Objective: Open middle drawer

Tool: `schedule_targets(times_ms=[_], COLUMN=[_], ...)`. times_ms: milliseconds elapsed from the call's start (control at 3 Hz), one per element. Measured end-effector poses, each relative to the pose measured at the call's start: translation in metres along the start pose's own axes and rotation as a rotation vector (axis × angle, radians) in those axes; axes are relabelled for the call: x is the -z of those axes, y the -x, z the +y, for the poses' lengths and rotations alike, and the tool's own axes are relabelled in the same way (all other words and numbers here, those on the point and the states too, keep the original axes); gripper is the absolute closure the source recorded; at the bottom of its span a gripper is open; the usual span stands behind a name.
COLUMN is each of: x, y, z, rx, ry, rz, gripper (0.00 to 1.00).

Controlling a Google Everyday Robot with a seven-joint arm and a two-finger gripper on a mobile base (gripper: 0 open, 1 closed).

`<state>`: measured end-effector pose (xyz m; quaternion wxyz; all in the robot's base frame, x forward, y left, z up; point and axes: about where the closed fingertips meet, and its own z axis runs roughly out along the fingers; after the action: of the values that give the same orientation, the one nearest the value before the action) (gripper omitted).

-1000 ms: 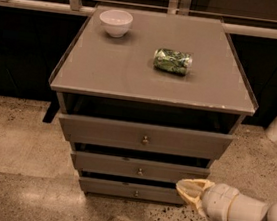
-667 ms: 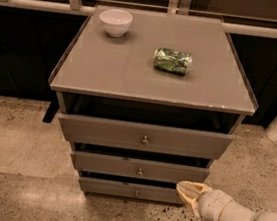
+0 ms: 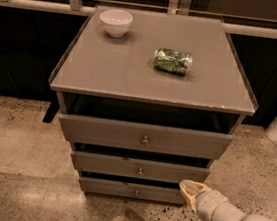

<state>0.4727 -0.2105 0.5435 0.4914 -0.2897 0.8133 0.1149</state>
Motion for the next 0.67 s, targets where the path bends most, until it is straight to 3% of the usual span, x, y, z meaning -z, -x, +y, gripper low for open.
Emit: schedule_targets(times_ms=[667], x=[-0.043], y=[-0.032], z=[-0.019], rx=[-0.062], ry=[-0.016], rz=[-0.050], gripper=[1.00])
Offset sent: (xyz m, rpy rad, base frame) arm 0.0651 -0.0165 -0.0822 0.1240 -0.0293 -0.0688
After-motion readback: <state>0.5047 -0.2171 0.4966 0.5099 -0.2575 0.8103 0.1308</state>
